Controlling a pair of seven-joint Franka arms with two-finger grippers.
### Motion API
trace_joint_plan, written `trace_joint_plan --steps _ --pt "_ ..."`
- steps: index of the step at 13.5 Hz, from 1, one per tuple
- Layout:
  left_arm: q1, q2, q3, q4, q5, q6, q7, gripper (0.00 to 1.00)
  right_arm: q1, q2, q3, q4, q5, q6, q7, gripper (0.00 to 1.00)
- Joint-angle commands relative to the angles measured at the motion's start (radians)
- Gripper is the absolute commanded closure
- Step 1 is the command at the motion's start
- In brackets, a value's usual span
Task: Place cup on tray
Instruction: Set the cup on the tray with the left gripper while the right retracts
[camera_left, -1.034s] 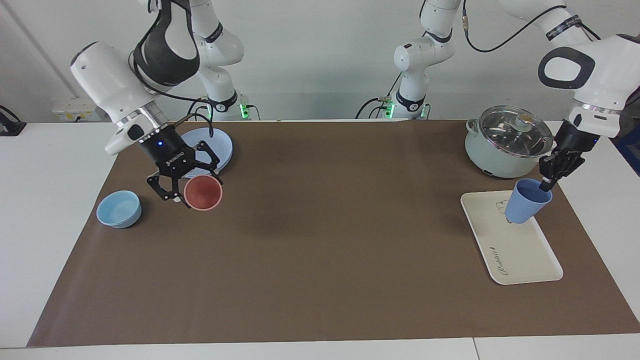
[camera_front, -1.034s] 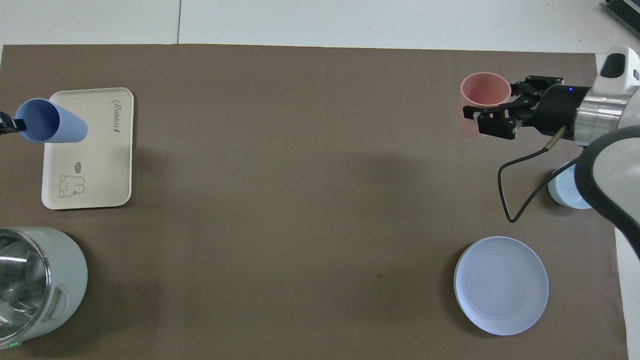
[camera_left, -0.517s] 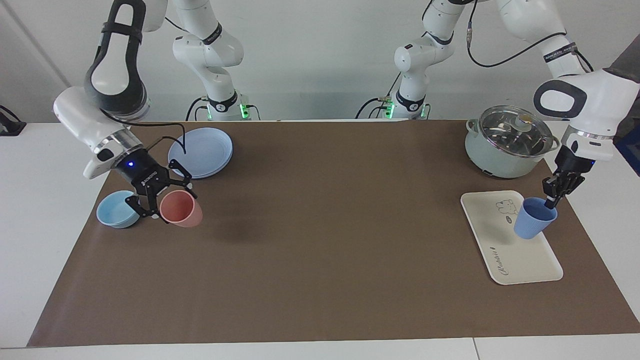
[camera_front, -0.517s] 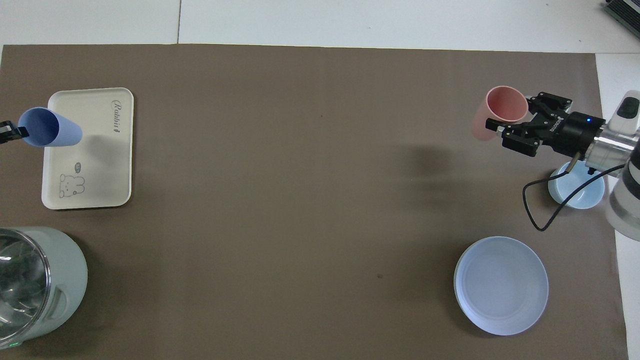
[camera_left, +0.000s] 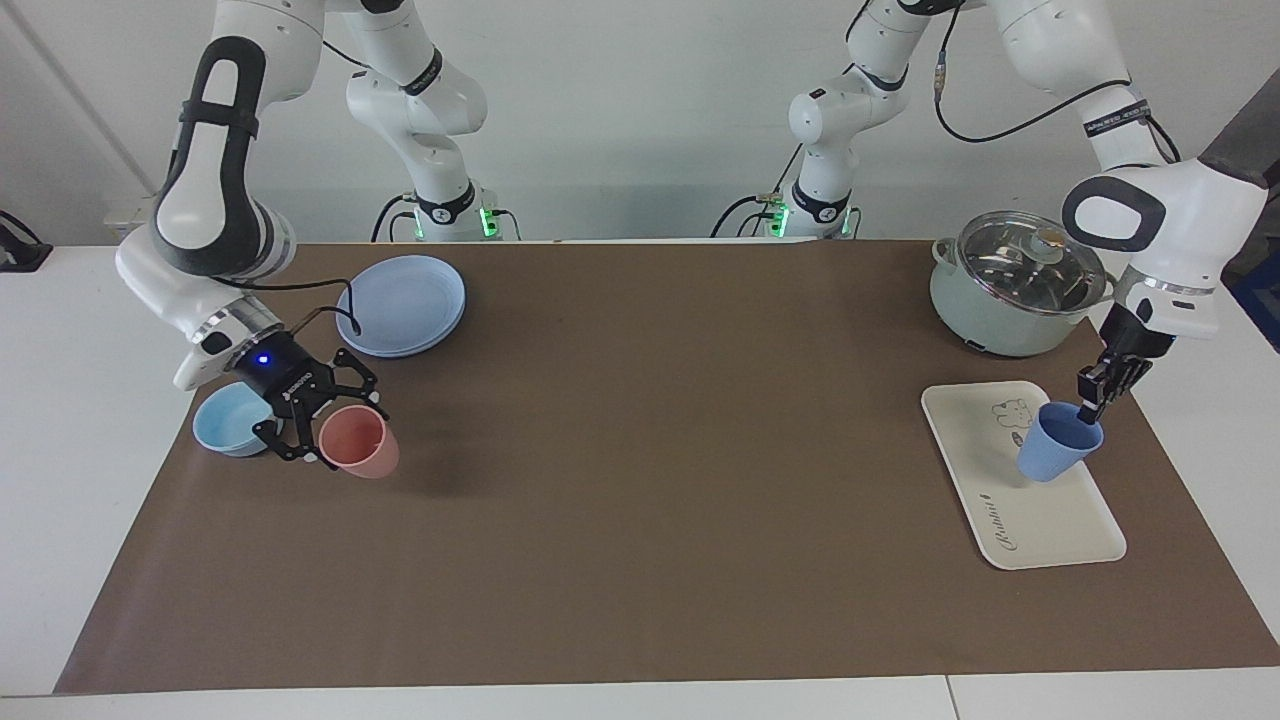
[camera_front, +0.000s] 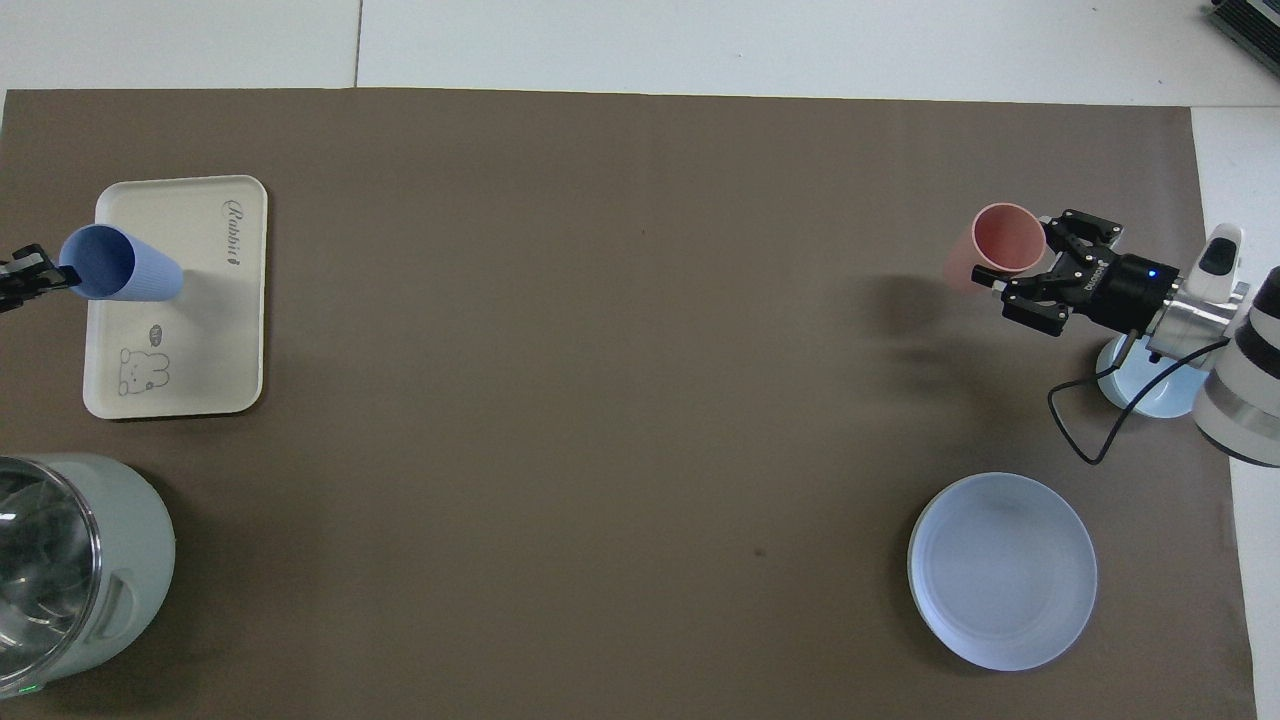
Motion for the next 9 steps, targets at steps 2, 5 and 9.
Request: trace_joint_plan --steps 2,5,9 --pt "0.012 0.016 -0.01 -0.011 0.003 0.03 -0.025 1.0 -0.033 0.085 0.015 0.052 0.036 -0.041 -0.102 1.0" --pt "0.01 0.021 -0.01 -0.008 0.003 0.04 -0.062 1.0 -0.036 0.114 0.015 0.026 0.096 -0.056 -0.19 1.0" --pt "0.01 0.021 -0.01 -0.006 0.003 0.048 -0.065 1.0 -0.039 0.105 0.011 0.001 0.092 -0.053 -0.188 0.0"
